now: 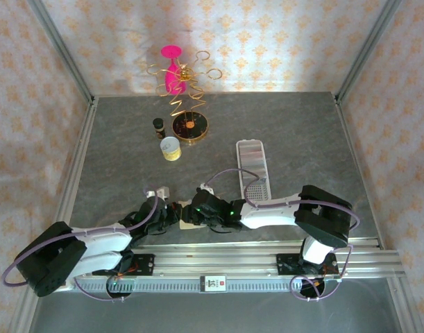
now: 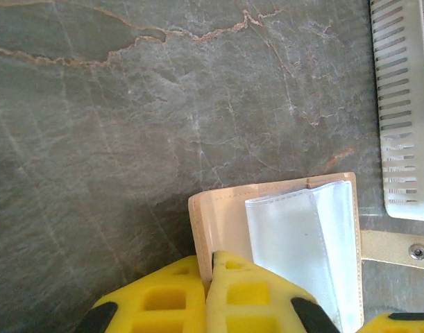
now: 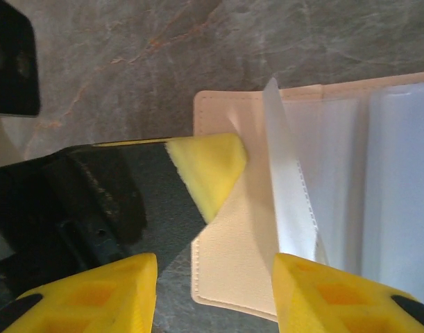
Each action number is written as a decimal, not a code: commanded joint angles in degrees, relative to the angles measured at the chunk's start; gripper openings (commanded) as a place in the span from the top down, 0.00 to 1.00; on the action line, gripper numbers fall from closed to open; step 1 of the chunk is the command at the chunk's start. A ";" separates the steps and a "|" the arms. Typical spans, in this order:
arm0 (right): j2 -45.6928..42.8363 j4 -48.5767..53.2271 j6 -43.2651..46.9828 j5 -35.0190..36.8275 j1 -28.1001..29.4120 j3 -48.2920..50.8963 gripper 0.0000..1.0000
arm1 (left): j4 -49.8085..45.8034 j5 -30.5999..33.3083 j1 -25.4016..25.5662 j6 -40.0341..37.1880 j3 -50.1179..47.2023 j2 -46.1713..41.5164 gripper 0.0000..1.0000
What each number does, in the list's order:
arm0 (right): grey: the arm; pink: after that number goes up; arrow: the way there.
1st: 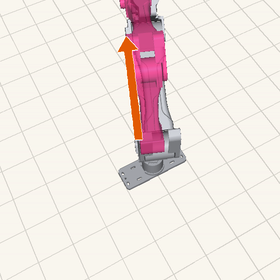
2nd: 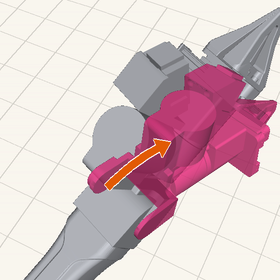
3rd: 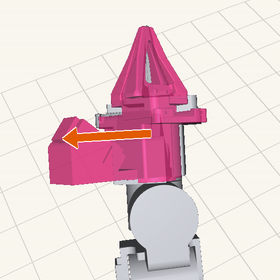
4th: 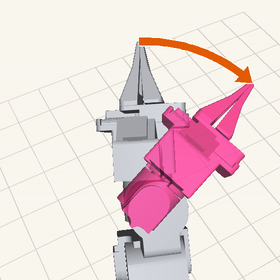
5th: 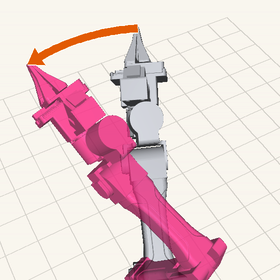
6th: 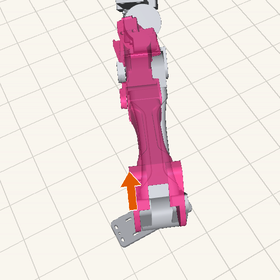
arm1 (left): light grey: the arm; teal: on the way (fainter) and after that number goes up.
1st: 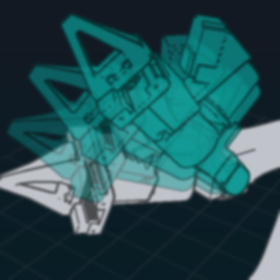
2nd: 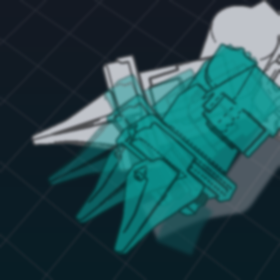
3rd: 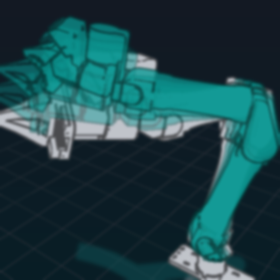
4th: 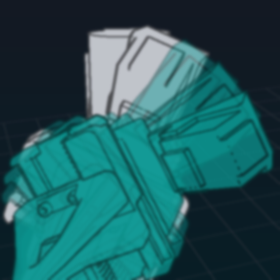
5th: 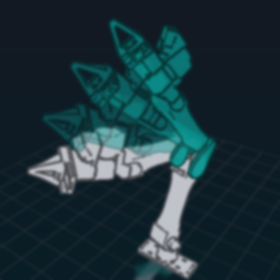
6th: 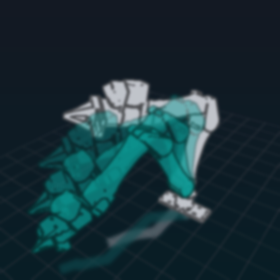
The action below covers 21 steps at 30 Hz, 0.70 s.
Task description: Put the credit cards into the card holder
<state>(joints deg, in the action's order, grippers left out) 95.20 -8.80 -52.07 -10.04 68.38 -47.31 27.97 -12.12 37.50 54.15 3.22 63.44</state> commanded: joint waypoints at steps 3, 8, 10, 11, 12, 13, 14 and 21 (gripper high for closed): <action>-3.47 -6.76 -0.36 -2.00 0.26 1.96 0.53 | -0.95 2.98 0.12 0.09 -1.60 0.33 0.96; -10.40 -7.43 1.42 0.17 0.22 4.79 0.53 | -0.66 3.25 0.09 -0.48 -1.38 1.55 0.96; -13.75 -7.06 2.10 1.48 0.22 6.35 0.52 | -0.30 3.20 0.12 -0.49 -1.20 2.09 0.96; -15.19 -6.79 2.51 2.20 0.26 6.99 0.52 | -0.20 3.24 0.04 -0.52 -1.14 2.28 0.96; -16.83 -5.82 3.12 3.41 0.25 7.58 0.52 | -0.19 3.24 0.00 -0.56 -0.97 2.44 0.96; -18.26 -4.27 3.65 5.50 0.18 8.03 0.52 | -0.43 3.16 -0.03 -0.73 -0.69 2.56 0.96; -19.69 -2.56 4.14 7.42 0.20 8.26 0.52 | -0.52 3.20 -0.02 -0.99 -0.53 2.57 0.95; -30.66 9.67 16.48 27.76 0.17 6.86 0.44 | -7.44 3.84 -2.36 -6.29 5.11 1.06 0.75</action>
<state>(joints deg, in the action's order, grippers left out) 68.12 -5.17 -43.27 5.37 68.38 -39.72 26.30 -11.38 36.56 51.75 5.93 64.66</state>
